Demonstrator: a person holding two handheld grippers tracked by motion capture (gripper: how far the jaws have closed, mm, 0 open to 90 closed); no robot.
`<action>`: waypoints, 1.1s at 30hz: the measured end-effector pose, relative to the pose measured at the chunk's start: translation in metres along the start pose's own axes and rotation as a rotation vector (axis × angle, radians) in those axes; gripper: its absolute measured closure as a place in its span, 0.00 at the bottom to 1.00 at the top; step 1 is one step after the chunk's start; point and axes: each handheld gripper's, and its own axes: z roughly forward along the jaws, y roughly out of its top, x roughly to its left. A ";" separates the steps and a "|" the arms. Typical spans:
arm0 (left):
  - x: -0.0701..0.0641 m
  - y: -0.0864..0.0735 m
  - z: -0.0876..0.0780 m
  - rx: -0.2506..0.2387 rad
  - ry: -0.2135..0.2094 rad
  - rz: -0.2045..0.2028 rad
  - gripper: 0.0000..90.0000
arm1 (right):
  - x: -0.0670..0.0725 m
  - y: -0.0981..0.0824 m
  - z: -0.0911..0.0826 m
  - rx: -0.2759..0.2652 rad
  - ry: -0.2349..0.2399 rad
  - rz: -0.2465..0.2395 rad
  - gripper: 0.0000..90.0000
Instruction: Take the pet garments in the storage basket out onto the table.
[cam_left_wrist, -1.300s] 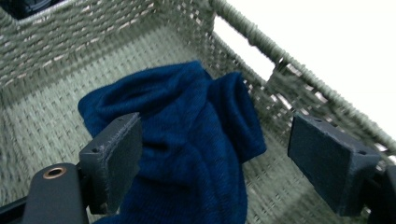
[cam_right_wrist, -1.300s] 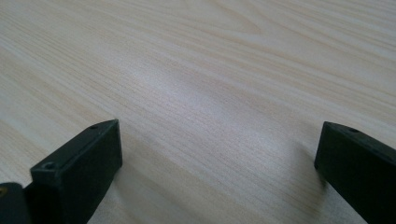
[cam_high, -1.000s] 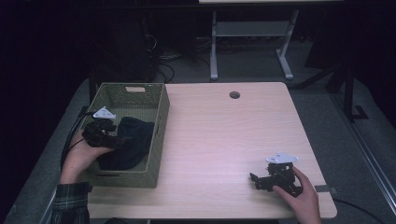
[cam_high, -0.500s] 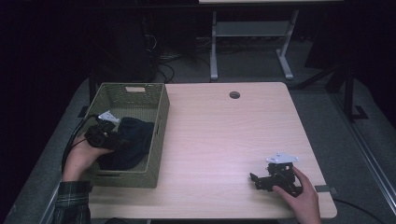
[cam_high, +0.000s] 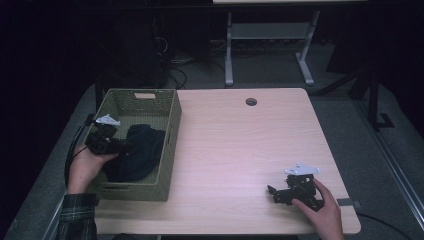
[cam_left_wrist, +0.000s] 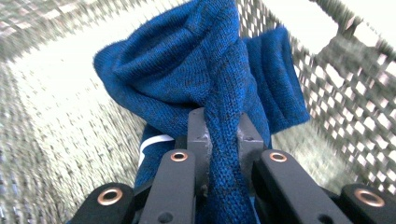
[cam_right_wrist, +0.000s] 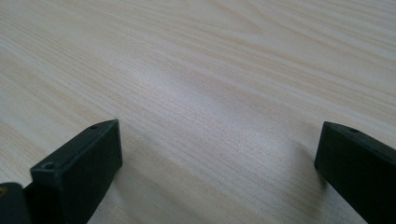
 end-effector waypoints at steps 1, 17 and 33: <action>0.000 0.000 -0.003 -0.022 -0.001 -0.013 0.90 | 0.000 0.000 0.000 0.000 0.000 -0.001 0.00; 0.010 -0.003 -0.028 -0.297 -0.052 -0.137 0.90 | 0.000 0.000 0.000 -0.001 0.000 0.003 0.00; 0.010 0.005 -0.055 -0.453 -0.074 -0.163 0.90 | 0.000 0.000 0.000 0.000 0.000 0.001 0.00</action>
